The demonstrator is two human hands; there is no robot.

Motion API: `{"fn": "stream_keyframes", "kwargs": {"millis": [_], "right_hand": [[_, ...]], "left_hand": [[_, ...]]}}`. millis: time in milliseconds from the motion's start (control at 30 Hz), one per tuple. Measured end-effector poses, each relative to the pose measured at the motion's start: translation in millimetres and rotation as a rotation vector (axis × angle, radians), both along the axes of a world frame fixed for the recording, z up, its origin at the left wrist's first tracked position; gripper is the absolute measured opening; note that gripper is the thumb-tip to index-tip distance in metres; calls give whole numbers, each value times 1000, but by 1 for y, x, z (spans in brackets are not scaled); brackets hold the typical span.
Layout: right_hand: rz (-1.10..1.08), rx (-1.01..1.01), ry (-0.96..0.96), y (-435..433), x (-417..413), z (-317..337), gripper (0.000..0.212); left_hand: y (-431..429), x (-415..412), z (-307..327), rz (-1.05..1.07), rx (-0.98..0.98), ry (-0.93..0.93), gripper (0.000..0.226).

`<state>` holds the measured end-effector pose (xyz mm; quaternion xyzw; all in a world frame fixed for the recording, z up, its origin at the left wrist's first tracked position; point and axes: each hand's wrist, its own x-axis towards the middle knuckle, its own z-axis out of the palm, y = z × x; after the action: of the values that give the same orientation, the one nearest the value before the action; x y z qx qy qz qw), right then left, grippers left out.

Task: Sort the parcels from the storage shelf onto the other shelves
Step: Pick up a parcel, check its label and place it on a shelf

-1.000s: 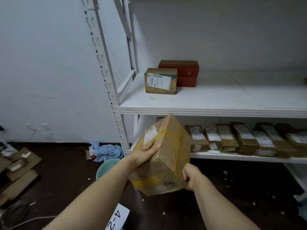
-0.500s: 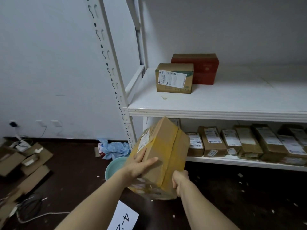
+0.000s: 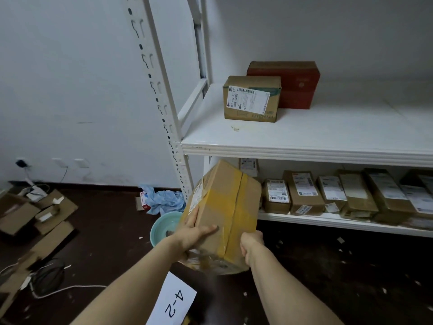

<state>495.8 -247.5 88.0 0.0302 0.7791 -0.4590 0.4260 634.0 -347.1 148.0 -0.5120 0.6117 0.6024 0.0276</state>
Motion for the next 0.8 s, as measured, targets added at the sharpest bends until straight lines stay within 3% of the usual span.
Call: {"fn": "stream_keyframes", "kwargs": {"millis": [233,400,567,700,800], "right_hand": [[45,-23,55,-18,-17,0,45],[81,5,29,-19,-35,-2,48],[47,26,70,-17,-56,-8,48],[-10,25,80,-13,-65,-6,47],[-56,-12,57,-20,-68,-8,59]], "left_hand": [[-2,-10,-4,62,41,-24,135],[-15,-32,-35,79,61,-65,110],[-8,-55,-17,38,45,-53,126],[-4,-70,-12,15,53,30,116],[-9,-72,-3,-15,-33,9,128]]}}
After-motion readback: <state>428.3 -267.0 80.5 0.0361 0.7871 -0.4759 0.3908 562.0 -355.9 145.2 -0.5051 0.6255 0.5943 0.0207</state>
